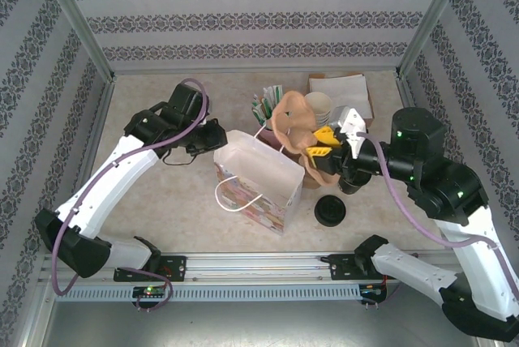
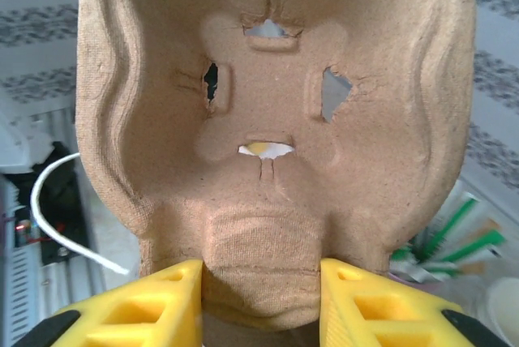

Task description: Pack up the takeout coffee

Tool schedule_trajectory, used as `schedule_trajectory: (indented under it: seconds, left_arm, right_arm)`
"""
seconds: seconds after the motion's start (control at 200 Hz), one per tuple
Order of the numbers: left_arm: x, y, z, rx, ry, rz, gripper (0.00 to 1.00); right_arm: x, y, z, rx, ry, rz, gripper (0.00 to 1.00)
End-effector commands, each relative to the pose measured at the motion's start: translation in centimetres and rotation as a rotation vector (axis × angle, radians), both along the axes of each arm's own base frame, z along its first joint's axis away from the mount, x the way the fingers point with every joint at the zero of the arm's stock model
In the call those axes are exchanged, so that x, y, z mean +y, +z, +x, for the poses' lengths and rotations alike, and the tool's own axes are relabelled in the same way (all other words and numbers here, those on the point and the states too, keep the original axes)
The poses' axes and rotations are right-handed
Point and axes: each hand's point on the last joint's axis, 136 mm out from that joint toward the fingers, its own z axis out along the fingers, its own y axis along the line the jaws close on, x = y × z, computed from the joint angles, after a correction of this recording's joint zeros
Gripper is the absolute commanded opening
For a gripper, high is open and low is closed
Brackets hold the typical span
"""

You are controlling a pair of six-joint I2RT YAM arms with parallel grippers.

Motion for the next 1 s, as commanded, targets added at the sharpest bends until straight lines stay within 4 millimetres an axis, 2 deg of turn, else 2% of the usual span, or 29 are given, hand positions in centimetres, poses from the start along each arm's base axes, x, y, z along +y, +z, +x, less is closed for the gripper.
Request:
schedule_trajectory:
  seconds: [0.0,0.045,0.125,0.175,0.26,0.345,0.465,0.744,0.844,0.994]
  left_arm:
    - [-1.7,1.8,0.0,-0.064,-0.052,-0.09,0.24]
    - [-2.1,2.3,-0.1,-0.074,-0.072,-0.11,0.33]
    - [-2.2,3.1,-0.2,-0.098,-0.089,-0.125,0.43]
    - [-2.1,3.7,-0.3,-0.12,-0.091,-0.132,0.52]
    - [-1.8,4.7,-0.4,-0.166,-0.086,-0.14,0.54]
    - [-1.4,5.5,-0.5,-0.213,-0.088,-0.133,0.63]
    - [0.4,5.7,-0.6,-0.265,-0.063,-0.05,0.65]
    - [6.1,6.2,-0.4,-0.374,0.073,0.202,0.64]
    - [6.6,6.5,-0.6,-0.413,0.081,0.208,0.63]
    - [5.8,6.7,-0.9,-0.434,0.021,0.188,0.63]
  right_arm:
    - [1.7,0.7,-0.3,-0.015,0.04,0.005,0.37]
    - [2.5,0.2,-0.2,-0.018,0.051,-0.024,0.37]
    - [3.7,-0.3,-0.1,-0.013,0.068,-0.052,0.38]
    - [4.2,-0.4,0.3,-0.005,0.063,-0.058,0.38]
    - [5.0,-0.7,1.1,0.019,0.039,-0.047,0.37]
    - [5.9,-1.5,1.7,0.041,0.022,-0.051,0.37]
    - [6.8,-2.5,2.1,0.063,0.007,-0.07,0.37]
    - [8.8,-4.6,3.5,0.145,-0.057,-0.11,0.37]
    - [9.4,-5.6,3.8,0.162,-0.082,-0.142,0.37]
    - [10.2,-7.0,4.2,0.176,-0.1,-0.157,0.37]
